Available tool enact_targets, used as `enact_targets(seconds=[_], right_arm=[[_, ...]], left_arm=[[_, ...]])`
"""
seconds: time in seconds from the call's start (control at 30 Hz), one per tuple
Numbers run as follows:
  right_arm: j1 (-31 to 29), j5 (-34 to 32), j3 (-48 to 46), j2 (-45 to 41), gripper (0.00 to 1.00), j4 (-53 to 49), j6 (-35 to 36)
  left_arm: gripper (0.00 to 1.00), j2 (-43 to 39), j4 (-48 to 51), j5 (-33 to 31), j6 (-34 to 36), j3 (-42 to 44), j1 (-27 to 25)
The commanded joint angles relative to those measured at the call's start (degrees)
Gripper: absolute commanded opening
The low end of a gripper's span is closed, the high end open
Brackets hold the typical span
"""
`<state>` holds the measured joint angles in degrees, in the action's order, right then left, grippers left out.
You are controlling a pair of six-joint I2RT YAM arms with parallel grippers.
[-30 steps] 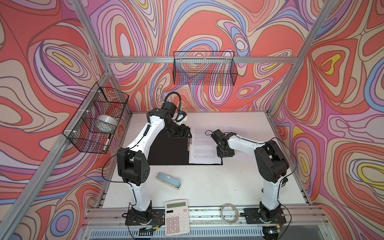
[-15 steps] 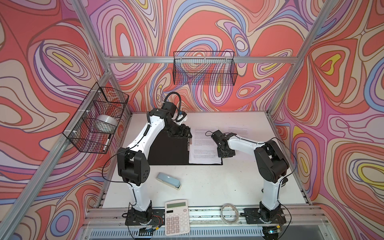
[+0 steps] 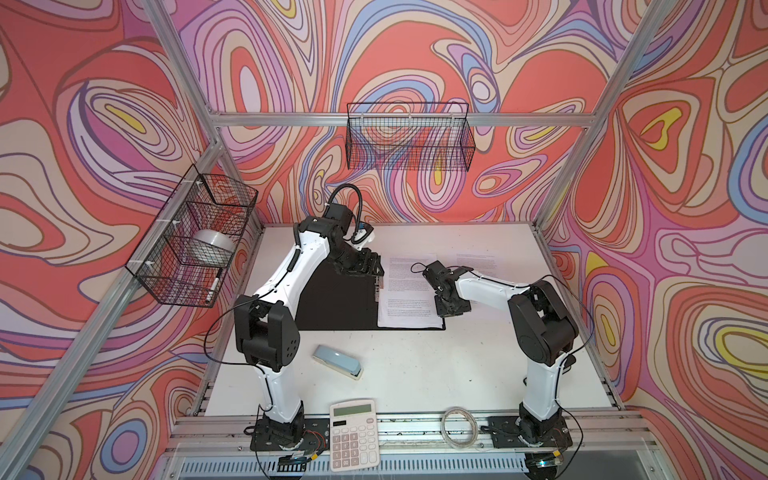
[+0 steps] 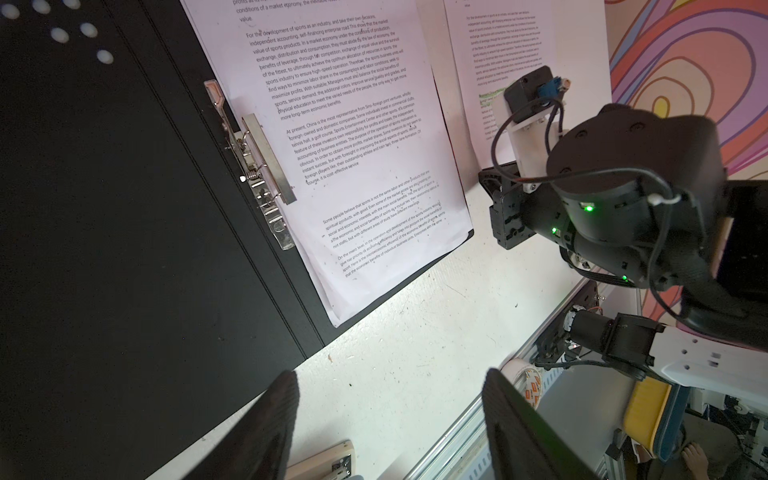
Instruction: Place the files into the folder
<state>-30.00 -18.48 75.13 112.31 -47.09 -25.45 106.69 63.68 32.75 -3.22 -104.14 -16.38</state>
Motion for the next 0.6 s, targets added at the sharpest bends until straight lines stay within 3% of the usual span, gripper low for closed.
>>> enact_targets(seconds=[0.0,0.57], right_arm=[[0.38,0.01,-0.37,-0.4,0.0,0.5,0.75],[0.99,5.99,8.83,-3.16,0.0,-3.16,3.61]], left_arm=[[0.71,-0.84,1.09,0.08,0.32,0.17,0.47],[0.71,-1.75,0.92,-1.61,0.27,-0.2,0.48]])
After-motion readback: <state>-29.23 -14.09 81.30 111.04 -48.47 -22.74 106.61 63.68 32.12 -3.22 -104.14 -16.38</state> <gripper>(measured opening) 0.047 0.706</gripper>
